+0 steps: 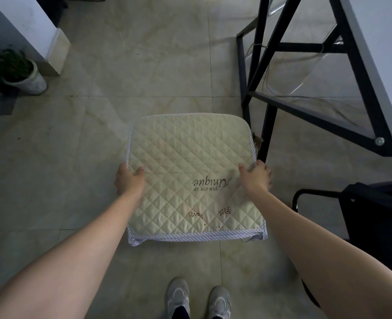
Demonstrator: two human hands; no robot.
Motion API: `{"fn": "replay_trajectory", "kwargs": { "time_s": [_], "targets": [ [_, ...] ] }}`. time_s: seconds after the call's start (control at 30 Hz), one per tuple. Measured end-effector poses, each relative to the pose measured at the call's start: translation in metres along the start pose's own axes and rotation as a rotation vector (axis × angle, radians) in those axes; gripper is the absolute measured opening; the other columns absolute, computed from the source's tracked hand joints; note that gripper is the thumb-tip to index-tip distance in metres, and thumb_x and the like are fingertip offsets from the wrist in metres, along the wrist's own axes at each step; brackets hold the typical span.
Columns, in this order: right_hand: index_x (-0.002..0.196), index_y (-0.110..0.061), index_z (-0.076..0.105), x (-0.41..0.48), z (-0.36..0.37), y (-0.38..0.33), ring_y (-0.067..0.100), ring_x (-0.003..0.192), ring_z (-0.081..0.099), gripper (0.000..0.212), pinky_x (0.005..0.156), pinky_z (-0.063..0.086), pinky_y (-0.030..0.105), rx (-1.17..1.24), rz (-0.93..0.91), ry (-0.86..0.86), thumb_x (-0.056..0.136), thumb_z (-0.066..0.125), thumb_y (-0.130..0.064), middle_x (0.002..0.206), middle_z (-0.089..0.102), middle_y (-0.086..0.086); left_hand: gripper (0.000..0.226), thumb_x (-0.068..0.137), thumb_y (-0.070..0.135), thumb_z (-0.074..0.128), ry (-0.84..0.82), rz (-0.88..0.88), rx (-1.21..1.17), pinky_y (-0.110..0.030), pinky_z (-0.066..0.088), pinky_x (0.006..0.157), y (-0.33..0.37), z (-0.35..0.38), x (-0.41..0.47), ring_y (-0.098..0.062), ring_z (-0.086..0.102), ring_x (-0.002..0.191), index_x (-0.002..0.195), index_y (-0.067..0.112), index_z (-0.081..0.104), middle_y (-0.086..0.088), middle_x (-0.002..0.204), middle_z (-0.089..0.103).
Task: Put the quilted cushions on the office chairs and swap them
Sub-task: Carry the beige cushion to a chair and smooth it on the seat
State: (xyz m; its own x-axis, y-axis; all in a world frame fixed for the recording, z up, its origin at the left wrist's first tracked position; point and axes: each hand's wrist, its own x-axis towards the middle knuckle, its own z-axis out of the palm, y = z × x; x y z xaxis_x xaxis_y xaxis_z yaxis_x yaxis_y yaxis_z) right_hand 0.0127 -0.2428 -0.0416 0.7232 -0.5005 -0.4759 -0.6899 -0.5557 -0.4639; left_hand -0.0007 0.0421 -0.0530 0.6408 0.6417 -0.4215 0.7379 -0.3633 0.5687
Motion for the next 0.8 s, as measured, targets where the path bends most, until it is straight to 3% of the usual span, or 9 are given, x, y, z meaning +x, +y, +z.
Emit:
{"fn": "replay_trajectory", "kwargs": {
  "time_s": [0.1,0.2,0.33,0.47,0.53,0.6,0.67,0.8],
  "targets": [
    [0.136,-0.006,0.041,0.007,-0.001,0.002,0.033,0.134,0.031,0.056,0.111,0.028,0.046,0.043,-0.001,-0.008,0.09,0.052,-0.038,0.143,0.038,0.015,0.047,0.086,0.022,0.056,0.009,0.007,-0.014,-0.043,0.038,0.105,-0.006,0.002,0.005,-0.041,0.048,0.123,0.128,0.0,0.048,-0.025,0.132,0.052],
    [0.133,-0.005,0.046,0.012,-0.003,0.003,0.032,0.131,0.036,0.05,0.106,0.033,0.04,0.105,-0.024,0.038,0.091,0.053,-0.031,0.138,0.042,0.016,0.041,0.086,0.02,0.057,0.069,0.024,0.019,-0.043,0.037,0.102,-0.006,0.002,0.005,-0.043,0.045,0.122,0.121,-0.002,0.053,-0.027,0.128,0.053],
    [0.125,-0.004,0.054,0.017,-0.005,0.002,0.03,0.114,0.054,0.045,0.095,0.044,0.037,0.253,0.001,0.1,0.088,0.059,-0.03,0.124,0.057,0.014,0.039,0.085,0.022,0.061,0.148,0.029,-0.011,-0.041,0.039,0.099,-0.004,-0.001,0.007,-0.042,0.046,0.119,0.116,0.0,0.058,-0.027,0.123,0.055],
    [0.118,-0.004,0.056,0.02,-0.007,-0.002,0.021,0.09,0.054,0.041,0.075,0.038,0.028,0.342,0.005,0.073,0.088,0.06,-0.032,0.106,0.062,0.01,0.029,0.082,0.019,0.066,0.164,0.057,-0.218,-0.037,0.047,0.084,0.001,-0.006,0.012,-0.03,0.062,0.088,0.101,-0.003,0.064,-0.021,0.096,0.067],
    [0.116,-0.004,0.056,0.022,-0.007,-0.002,0.021,0.089,0.053,0.041,0.075,0.038,0.029,0.348,-0.028,0.036,0.09,0.056,-0.035,0.104,0.06,0.009,0.018,0.084,0.019,0.064,0.124,0.086,-0.259,-0.035,0.044,0.07,0.005,-0.007,0.011,-0.021,0.05,0.071,0.081,0.001,0.063,-0.012,0.069,0.058],
    [0.111,-0.005,0.057,0.023,-0.008,-0.003,0.025,0.088,0.055,0.036,0.074,0.042,0.032,0.321,-0.079,0.0,0.092,0.051,-0.036,0.101,0.061,0.012,0.034,0.086,0.02,0.061,0.086,0.106,-0.306,-0.03,0.033,0.059,0.005,-0.007,0.014,-0.018,0.037,0.06,0.056,0.012,0.046,-0.003,0.053,0.039],
    [0.103,-0.005,0.056,0.023,-0.01,-0.002,0.029,0.085,0.057,0.033,0.077,0.046,0.037,0.299,-0.118,-0.016,0.093,0.047,-0.035,0.094,0.061,0.014,0.045,0.087,0.02,0.059,0.057,0.106,-0.36,-0.03,0.027,0.053,0.005,-0.008,0.015,-0.013,0.027,0.053,0.05,0.016,0.034,-0.001,0.051,0.03],
    [0.089,-0.011,0.051,0.021,-0.016,-0.002,0.023,0.074,0.048,0.024,0.071,0.039,0.034,0.288,-0.157,-0.005,0.095,0.045,-0.034,0.07,0.047,-0.001,0.044,0.089,0.017,0.056,0.033,0.12,-0.399,-0.024,0.026,0.049,0.009,-0.013,0.012,-0.01,0.026,0.052,0.051,0.017,0.036,0.0,0.052,0.03]
  ]
}}
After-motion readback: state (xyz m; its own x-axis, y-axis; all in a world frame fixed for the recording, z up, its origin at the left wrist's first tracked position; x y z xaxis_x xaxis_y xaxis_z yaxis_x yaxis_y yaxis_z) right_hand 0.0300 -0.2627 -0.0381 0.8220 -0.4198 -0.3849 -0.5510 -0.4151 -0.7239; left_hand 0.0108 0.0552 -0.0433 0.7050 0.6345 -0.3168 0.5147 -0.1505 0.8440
